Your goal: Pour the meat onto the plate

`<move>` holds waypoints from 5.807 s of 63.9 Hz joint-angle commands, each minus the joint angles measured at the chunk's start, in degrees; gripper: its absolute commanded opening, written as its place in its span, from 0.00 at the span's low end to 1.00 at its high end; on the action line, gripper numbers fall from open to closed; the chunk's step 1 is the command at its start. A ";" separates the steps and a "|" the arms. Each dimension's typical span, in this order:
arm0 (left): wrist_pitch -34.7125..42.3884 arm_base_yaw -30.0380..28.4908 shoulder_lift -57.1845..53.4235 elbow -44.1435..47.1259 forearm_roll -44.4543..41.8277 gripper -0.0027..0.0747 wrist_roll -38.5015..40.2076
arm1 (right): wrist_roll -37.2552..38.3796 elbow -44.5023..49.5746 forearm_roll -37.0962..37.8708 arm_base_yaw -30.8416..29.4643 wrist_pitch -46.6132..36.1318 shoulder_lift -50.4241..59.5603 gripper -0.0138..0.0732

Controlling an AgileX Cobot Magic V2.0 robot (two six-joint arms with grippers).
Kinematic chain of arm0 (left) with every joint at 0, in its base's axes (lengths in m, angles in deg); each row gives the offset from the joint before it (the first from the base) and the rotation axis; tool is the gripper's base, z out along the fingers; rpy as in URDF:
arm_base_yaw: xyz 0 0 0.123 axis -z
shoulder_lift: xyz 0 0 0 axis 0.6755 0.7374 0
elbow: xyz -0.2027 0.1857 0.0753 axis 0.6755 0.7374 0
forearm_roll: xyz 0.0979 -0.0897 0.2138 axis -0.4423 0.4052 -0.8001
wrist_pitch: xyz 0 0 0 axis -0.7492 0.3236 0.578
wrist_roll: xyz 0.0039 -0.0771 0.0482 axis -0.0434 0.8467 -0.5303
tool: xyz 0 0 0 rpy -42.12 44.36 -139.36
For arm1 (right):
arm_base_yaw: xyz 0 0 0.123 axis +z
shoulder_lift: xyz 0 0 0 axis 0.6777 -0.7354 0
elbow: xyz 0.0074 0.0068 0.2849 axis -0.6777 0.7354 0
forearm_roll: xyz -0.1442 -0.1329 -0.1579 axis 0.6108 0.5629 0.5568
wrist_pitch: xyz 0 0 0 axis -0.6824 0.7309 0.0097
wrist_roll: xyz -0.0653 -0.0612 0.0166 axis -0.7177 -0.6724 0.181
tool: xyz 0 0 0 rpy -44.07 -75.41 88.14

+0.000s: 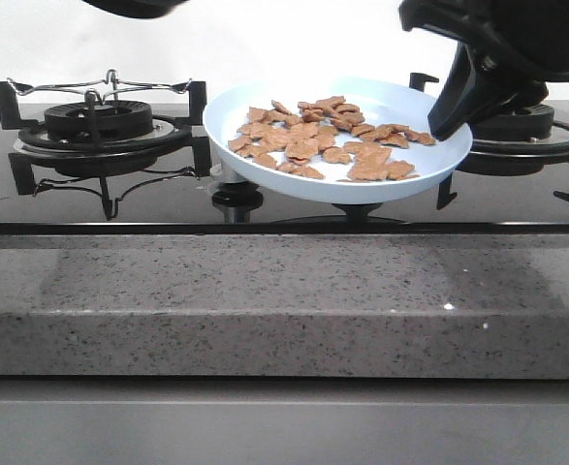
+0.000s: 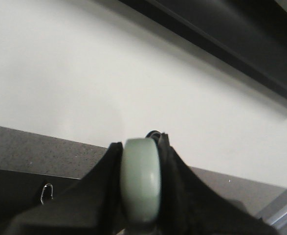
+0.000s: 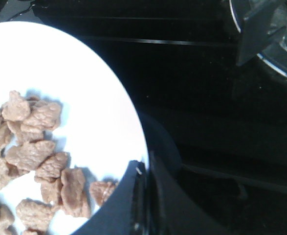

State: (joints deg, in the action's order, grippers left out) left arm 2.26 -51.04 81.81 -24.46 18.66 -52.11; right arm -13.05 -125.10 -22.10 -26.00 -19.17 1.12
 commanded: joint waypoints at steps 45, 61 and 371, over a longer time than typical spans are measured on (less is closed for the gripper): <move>-8.96 -5.95 14.65 -2.09 9.62 0.10 12.40 | -0.68 -1.58 -0.06 0.05 -2.11 1.39 0.08; -8.21 -5.95 15.34 -2.09 6.60 0.14 12.40 | -0.68 -1.58 -0.06 0.05 -2.11 1.39 0.08; -7.26 25.32 -49.39 30.30 -90.55 0.60 64.17 | -0.74 -47.94 2.46 -4.62 17.41 -30.99 0.42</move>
State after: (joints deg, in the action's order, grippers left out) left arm -9.20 -26.26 32.61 7.34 -72.46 11.48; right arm -13.28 -170.80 -18.64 -30.44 0.36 -33.32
